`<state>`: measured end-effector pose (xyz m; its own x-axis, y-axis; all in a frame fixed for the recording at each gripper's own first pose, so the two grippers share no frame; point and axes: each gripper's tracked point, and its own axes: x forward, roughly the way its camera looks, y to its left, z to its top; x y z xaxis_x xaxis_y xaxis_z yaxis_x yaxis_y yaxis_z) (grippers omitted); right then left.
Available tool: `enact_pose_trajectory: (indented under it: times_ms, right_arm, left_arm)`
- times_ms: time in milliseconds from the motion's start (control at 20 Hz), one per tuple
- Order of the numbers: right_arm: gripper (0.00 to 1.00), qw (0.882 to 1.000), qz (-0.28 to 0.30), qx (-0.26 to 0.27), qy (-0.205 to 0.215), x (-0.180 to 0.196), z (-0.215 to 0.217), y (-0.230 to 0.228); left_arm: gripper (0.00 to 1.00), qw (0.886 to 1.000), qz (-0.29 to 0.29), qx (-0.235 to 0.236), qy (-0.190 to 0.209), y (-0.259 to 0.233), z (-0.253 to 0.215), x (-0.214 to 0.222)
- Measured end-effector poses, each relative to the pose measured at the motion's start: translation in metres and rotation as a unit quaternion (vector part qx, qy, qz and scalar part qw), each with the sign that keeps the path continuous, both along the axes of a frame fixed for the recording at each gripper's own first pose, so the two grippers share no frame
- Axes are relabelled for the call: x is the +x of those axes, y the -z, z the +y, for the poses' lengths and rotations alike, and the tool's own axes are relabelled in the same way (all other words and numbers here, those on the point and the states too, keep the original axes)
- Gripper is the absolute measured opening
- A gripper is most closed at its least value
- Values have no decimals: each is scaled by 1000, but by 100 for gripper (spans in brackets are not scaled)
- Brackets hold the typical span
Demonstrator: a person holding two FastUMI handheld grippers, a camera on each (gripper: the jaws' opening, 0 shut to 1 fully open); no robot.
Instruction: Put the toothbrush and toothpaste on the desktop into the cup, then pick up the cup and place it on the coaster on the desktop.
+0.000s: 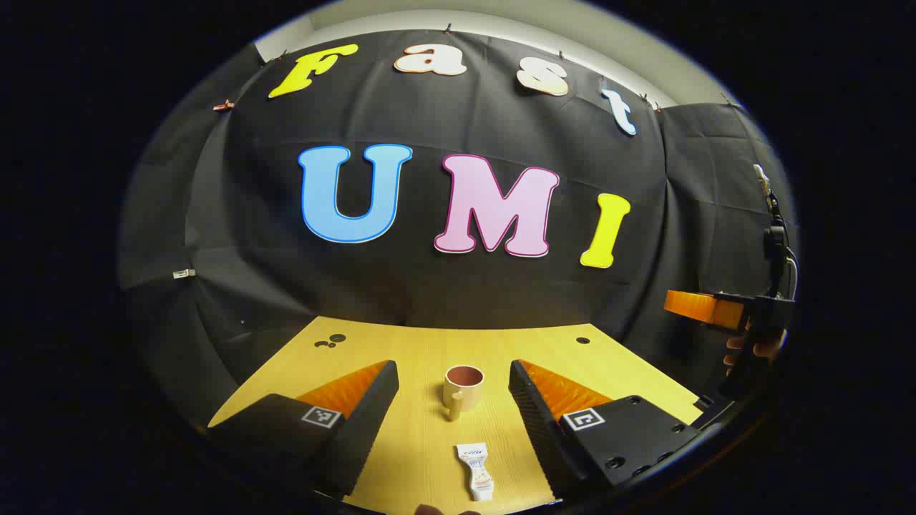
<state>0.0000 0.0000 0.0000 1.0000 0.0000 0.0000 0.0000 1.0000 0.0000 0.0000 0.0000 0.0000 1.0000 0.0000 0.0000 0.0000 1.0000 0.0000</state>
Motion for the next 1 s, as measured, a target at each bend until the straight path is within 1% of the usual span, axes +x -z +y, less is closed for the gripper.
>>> enact_pose_trajectory:
  times_ms: [50,150,250,400,450,550,650,750,800,850,900,950,1000]
  right_arm:
    - [98,1000,0,15,1,2,-3,0]
    - [98,1000,5,28,6,5,-7,6]
    - [98,999,21,24,6,5,-11,15]
    - [98,999,42,1,14,3,-17,25]
    - [98,999,43,-4,13,3,-17,26]
    - [98,999,43,9,9,1,-14,24]
    - [98,999,38,17,12,2,-14,25]
    - [98,999,41,-3,21,1,-19,32]
    - [98,999,47,-6,17,1,-18,34]
    - [98,998,53,-2,15,-1,-16,36]
    - [98,998,60,4,15,-1,-16,40]
    - [98,997,69,7,17,-2,-16,47]
    - [98,997,80,7,19,-3,-18,54]
  left_arm:
    - [97,1000,0,2,1,1,-2,2]
    - [96,1000,2,2,5,3,-8,3]
    - [97,1000,4,0,8,5,-12,5]
    - [97,1000,9,-4,9,7,-14,7]
    - [96,1000,9,-4,9,9,-14,8]
    - [97,1000,11,-3,9,10,-15,8]
    - [97,1000,15,-1,9,13,-15,9]
    - [97,1000,22,-1,10,18,-15,10]
    - [97,1000,28,-1,12,20,-16,11]
    - [97,999,41,0,18,30,-20,13]
    - [96,997,69,4,26,45,-25,17]
    - [96,993,110,11,32,71,-29,19]
    - [96,988,154,20,26,96,-30,21]
